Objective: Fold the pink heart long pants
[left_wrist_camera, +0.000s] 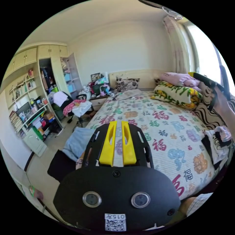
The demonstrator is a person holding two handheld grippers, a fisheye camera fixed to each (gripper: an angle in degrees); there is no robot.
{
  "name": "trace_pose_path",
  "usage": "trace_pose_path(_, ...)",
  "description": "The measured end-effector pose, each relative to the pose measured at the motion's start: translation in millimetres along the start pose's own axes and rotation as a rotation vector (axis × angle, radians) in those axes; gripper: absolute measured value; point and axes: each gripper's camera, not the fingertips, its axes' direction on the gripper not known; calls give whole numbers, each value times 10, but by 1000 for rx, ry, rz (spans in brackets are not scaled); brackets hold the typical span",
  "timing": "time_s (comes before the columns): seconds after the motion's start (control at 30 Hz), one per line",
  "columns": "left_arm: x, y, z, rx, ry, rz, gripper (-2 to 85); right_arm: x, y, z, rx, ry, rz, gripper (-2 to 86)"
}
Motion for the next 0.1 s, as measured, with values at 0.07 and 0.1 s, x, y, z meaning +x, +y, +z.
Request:
trace_pose_path(0.07, -510, 166, -29, -9, -35, -50, 3, -569, -156, 624, 46, -114, -91, -5)
trace_pose_path(0.1, -875, 284, -52, -11, -57, -123, -2, -718, -191, 780, 50, -129, -111, -6)
